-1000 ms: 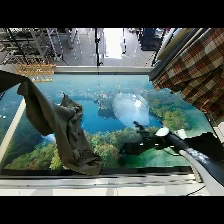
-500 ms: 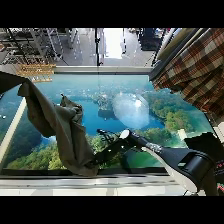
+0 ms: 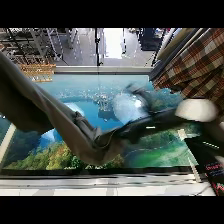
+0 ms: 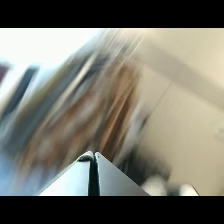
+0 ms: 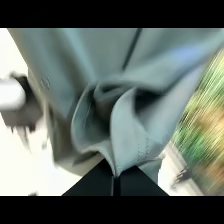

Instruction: Fold the clothes and pants, and hang the long-sleeved shirts on hangers.

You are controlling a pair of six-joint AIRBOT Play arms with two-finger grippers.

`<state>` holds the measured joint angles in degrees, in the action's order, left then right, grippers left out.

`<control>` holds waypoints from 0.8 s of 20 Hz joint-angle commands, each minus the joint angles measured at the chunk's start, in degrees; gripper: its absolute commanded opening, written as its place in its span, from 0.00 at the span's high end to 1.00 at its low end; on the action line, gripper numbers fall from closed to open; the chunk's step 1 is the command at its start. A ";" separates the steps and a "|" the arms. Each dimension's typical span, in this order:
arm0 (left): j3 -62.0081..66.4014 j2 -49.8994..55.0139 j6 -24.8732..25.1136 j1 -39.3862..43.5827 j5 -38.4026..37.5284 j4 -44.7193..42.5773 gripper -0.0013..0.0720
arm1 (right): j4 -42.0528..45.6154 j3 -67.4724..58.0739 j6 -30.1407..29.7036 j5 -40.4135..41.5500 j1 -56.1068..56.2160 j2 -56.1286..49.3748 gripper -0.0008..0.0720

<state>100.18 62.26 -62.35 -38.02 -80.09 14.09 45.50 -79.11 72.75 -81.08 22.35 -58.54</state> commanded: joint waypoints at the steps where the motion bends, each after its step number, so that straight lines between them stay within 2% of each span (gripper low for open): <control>1: 5.75 -1.90 6.38 -5.81 12.35 29.97 0.98 | 2.91 -9.57 4.79 9.05 -3.78 19.98 0.97; 3: 8.35 -3.50 13.07 -7.52 18.47 40.61 0.98 | 2.91 -13.51 4.83 19.08 -3.78 26.16 0.97; 5: 10.25 -4.92 19.32 -9.35 23.78 40.35 0.98 | 3.80 -15.23 4.81 26.86 -3.78 29.73 0.97; 6: 11.08 -5.18 20.87 -9.70 27.15 34.99 0.98 | 6.51 -15.28 4.85 28.94 -3.78 30.45 0.97; 7: 11.54 -5.16 20.48 -9.55 30.58 25.86 0.98 | 11.85 -15.26 7.45 29.38 -3.78 30.27 0.97; 8: 11.52 -4.81 17.77 -8.31 33.11 15.47 0.98 | 20.61 -15.15 13.27 28.68 -3.78 29.20 0.97; 10: 11.47 -1.62 10.71 -1.86 34.64 -3.93 0.98 | 37.35 -15.17 22.47 21.84 -3.78 24.79 0.97; 12: 11.47 4.63 6.38 6.97 33.18 -16.02 0.98 | 49.68 -15.15 28.50 6.86 -3.80 17.42 0.97; 13: 11.47 7.78 4.42 9.79 30.91 -17.33 0.98 | 51.60 -15.15 29.14 -1.22 -3.80 13.09 0.97; 14: 11.50 10.71 4.48 12.15 27.85 -16.74 0.98 | 51.08 -15.17 28.57 -6.82 -3.78 9.68 0.97; 16: 11.50 13.84 5.46 14.25 24.37 -16.68 0.98 | 47.43 -15.17 24.59 -14.32 -3.78 4.72 0.97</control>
<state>111.48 70.70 -55.13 -29.04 -51.70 4.45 88.25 -94.08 96.73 -80.12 18.59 -46.50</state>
